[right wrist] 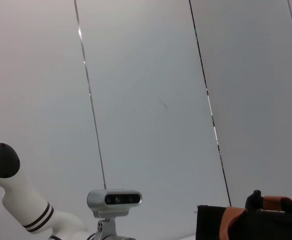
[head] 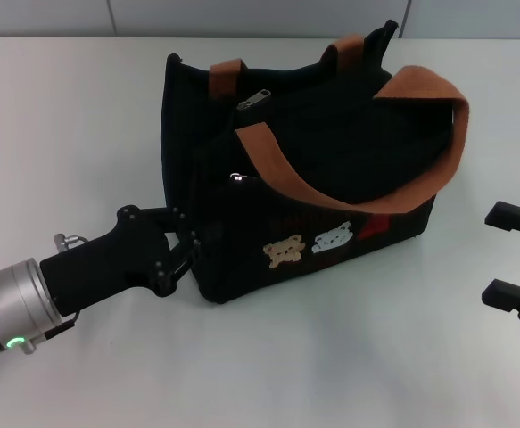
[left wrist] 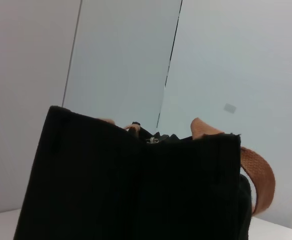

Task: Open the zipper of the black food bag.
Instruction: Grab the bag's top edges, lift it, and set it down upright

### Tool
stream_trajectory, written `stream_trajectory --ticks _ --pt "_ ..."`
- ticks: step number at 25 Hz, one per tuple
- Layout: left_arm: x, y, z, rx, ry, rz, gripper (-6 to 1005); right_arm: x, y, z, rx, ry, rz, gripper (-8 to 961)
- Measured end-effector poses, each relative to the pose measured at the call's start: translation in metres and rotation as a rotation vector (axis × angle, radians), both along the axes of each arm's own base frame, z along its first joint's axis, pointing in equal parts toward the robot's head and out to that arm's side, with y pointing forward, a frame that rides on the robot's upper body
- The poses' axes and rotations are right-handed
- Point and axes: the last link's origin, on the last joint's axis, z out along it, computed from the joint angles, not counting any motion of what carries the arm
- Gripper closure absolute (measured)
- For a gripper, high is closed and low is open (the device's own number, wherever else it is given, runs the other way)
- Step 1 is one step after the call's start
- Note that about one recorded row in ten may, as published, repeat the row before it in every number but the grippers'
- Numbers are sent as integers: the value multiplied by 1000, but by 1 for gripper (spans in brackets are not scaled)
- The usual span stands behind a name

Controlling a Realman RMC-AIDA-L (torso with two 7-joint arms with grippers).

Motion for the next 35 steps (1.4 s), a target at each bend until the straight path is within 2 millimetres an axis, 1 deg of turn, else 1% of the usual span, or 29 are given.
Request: stream_trajectory --ticks 13,16,17,18,19,20,21,22,23,24,25,26,27,28,29,30,31,32,33,34,35 --pt "-3 3 2 15 14 17 890 0 2 0 3 -4 0 114" --pt "-6 6 5 26 33 19 889 0 2 0 5 -7 -4 114" --pt "-8 9 13 39 50 14 889 1 2 0 6 -7 -6 114" --pt "-8 9 13 39 50 14 889 1 2 0 6 -7 -6 114" --pt "-10 15 27 51 66 3 889 1 2 0 7 -7 -7 114" --pt "-9 18 35 54 73 -4 890 1 2 0 7 -7 -8 114" --pt "-9 18 35 54 73 -4 890 1 2 0 9 -6 -8 114" --pt "-7 25 57 67 95 -26 890 1 2 1 15 -2 -9 113" --pt "-7 25 57 67 95 -26 890 1 2 1 15 -2 -9 113" --pt "-1 33 83 84 120 -53 890 1 2 1 23 3 -10 113" --pt "-1 33 83 84 120 -53 891 1 2 1 23 3 -10 113" --pt "5 37 99 99 137 -72 891 0 2 2 27 5 -11 113" --pt "17 43 120 122 156 -107 891 0 2 1 33 14 -14 113" --pt "17 43 120 122 156 -107 891 0 2 1 33 14 -14 113" --pt "38 48 141 138 164 -162 890 -1 2 0 34 21 -17 113" --pt "46 49 147 138 164 -188 890 -1 2 -1 33 26 -21 113" --pt "46 49 147 138 164 -188 890 -1 3 -3 31 33 -25 113" --pt "57 49 153 135 164 -223 889 -2 3 -5 27 41 -29 113" --pt "61 49 155 130 162 -238 889 -3 4 -6 24 46 -32 113" --pt "77 48 157 109 167 -298 889 -3 6 -9 21 52 -41 113" --pt "77 48 157 109 167 -298 890 -3 6 -9 21 52 -41 113"
